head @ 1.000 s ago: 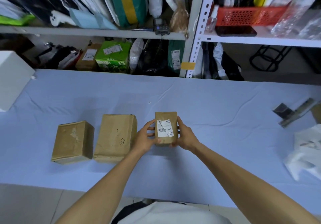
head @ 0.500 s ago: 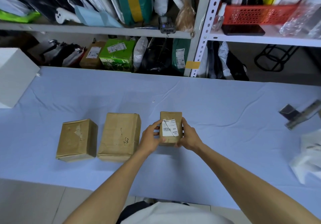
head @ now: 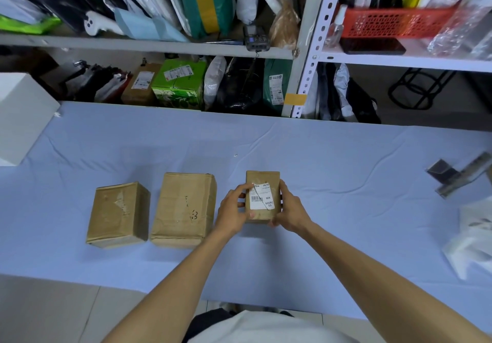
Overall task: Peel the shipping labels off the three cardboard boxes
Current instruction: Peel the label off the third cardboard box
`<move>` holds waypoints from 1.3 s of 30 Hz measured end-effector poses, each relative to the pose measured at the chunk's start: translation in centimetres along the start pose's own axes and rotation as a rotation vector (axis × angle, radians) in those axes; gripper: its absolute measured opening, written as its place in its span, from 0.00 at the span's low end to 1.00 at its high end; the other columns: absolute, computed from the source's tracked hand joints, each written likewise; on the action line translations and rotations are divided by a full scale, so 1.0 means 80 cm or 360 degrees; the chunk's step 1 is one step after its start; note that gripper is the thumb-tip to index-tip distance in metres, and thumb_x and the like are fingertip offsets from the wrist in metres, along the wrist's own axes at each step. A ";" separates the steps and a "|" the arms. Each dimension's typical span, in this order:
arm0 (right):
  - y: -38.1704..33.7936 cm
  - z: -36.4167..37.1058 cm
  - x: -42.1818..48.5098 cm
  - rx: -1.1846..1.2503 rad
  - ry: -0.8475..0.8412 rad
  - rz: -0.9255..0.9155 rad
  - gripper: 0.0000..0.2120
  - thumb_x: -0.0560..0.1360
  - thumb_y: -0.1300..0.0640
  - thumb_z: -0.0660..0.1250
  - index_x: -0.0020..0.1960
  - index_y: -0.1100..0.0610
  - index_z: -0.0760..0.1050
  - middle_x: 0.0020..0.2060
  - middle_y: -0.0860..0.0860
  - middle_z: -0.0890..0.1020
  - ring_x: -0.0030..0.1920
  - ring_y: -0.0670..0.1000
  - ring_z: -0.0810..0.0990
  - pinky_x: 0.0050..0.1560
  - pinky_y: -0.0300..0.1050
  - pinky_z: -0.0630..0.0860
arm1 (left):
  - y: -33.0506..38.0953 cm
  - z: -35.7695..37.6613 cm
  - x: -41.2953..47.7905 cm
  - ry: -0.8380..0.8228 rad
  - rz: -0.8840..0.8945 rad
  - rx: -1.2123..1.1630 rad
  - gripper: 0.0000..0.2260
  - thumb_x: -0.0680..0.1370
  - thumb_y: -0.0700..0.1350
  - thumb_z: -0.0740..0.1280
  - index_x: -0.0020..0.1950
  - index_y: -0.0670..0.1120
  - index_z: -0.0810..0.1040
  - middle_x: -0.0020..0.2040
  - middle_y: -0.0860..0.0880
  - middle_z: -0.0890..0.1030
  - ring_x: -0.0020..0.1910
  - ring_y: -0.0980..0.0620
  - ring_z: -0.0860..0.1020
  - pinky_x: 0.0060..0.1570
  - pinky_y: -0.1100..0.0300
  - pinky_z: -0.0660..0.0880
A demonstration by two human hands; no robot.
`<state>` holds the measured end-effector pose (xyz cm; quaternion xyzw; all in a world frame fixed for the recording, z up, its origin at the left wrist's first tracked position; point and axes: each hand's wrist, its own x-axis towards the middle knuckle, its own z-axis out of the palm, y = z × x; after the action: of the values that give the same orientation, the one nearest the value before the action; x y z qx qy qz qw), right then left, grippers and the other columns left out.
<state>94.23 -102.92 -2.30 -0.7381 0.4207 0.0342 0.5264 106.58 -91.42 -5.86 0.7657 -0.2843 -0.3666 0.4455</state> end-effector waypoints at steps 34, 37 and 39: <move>0.007 0.009 -0.001 0.0007 0.0080 -0.0024 0.30 0.71 0.70 0.66 0.69 0.55 0.64 0.42 0.46 0.78 0.36 0.43 0.78 0.29 0.34 0.74 | 0.025 -0.005 0.024 0.0329 -0.0013 -0.0063 0.07 0.73 0.36 0.72 0.47 0.44 0.77 0.54 0.43 0.76 0.50 0.46 0.81 0.51 0.56 0.79; 0.007 0.010 -0.002 -0.0018 0.0045 -0.0047 0.40 0.65 0.72 0.69 0.72 0.52 0.58 0.43 0.47 0.77 0.39 0.47 0.77 0.27 0.37 0.74 | 0.028 0.002 0.028 0.0372 0.0007 0.0024 0.04 0.74 0.37 0.71 0.48 0.41 0.78 0.53 0.43 0.76 0.49 0.46 0.81 0.52 0.53 0.79; 0.009 0.010 -0.003 0.0035 0.0063 -0.0045 0.37 0.69 0.69 0.67 0.73 0.52 0.58 0.43 0.47 0.77 0.37 0.45 0.76 0.26 0.36 0.73 | 0.027 0.005 0.029 0.0396 0.0027 0.0089 0.02 0.75 0.37 0.70 0.48 0.41 0.79 0.52 0.46 0.77 0.49 0.46 0.80 0.53 0.51 0.78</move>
<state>93.95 -102.20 -3.06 -0.7388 0.4207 0.0075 0.5264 107.36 -94.32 -4.82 0.8150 -0.2434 -0.2570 0.4587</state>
